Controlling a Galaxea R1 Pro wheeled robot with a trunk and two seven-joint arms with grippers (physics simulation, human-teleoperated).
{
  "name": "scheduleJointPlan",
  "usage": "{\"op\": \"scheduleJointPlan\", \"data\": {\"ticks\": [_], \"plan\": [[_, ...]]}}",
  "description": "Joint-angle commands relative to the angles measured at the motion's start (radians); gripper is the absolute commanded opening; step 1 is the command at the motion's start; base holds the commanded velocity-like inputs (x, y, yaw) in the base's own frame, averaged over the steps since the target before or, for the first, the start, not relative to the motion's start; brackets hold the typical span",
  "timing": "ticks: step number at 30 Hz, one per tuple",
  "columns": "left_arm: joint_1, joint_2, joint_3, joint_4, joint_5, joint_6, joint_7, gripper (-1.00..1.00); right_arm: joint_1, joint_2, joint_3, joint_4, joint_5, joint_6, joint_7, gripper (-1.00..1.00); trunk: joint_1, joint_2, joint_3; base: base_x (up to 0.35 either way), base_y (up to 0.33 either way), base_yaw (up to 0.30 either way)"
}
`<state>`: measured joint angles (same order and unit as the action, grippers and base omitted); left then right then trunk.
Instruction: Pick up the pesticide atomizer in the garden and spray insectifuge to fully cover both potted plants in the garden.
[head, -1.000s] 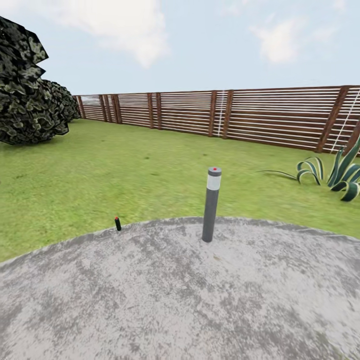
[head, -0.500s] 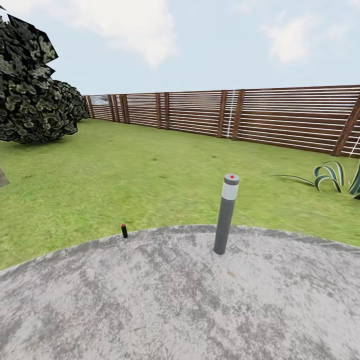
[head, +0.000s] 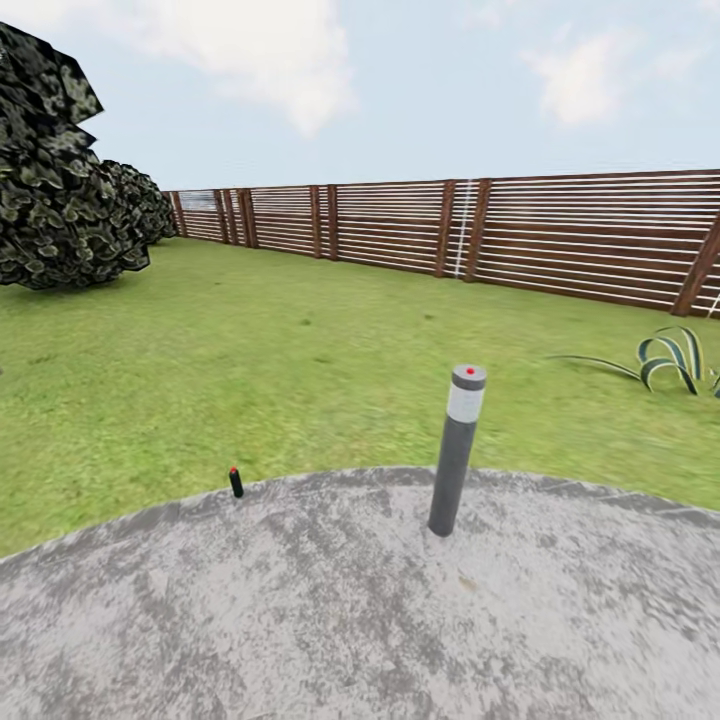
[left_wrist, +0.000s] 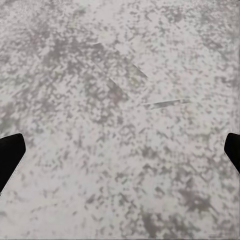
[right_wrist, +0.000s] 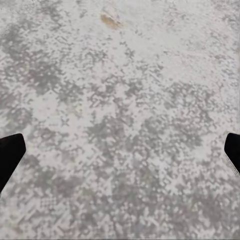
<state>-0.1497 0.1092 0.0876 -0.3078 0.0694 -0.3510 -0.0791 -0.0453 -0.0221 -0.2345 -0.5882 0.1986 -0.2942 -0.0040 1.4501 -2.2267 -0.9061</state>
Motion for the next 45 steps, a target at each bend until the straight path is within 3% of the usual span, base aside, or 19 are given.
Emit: {"op": "scheduleJointPlan", "data": {"ticks": [1, 18, 31, 35, 42, 45], "plan": [[-0.001, 0.0, 0.004, 0.001, 0.007, -0.002, -0.008, 1.0, -0.001, 0.001, -0.004, 0.001, 0.01, -0.003, 0.0, 1.0, 0.0, 0.0, -0.001, 0.338, -0.006, 0.036], [-0.001, 0.0, 0.004, 0.001, 0.007, -0.002, -0.008, 1.0, -0.001, 0.001, -0.005, 0.001, 0.01, -0.003, -0.001, 1.0, 0.0, 0.0, -0.001, 0.337, 0.044, 0.245], [-0.001, -0.001, 0.004, 0.001, 0.007, -0.002, -0.007, 1.0, -0.001, 0.001, -0.003, 0.001, 0.012, -0.003, -0.001, 1.0, 0.0, 0.0, -0.001, 0.32, 0.112, 0.019], [-0.024, 0.018, 0.008, -0.004, 0.012, -0.025, 0.001, 1.0, -0.001, 0.004, -0.005, -0.002, 0.012, -0.008, -0.002, 1.0, 0.0, 0.0, -0.001, 0.0, 0.0, 0.0], [-0.001, 0.017, 0.009, -0.004, 0.012, -0.031, 0.002, 1.0, -0.001, 0.043, -0.006, 0.009, 0.01, -0.007, -0.002, 1.0, 0.0, 0.0, -0.001, 0.0, 0.0, 0.0], [0.0, 0.017, 0.009, -0.004, 0.012, -0.031, 0.002, 1.0, -0.001, 0.045, -0.008, 0.009, 0.009, -0.007, -0.003, 1.0, 0.0, 0.0, -0.001, 0.0, 0.0, 0.0]]}}
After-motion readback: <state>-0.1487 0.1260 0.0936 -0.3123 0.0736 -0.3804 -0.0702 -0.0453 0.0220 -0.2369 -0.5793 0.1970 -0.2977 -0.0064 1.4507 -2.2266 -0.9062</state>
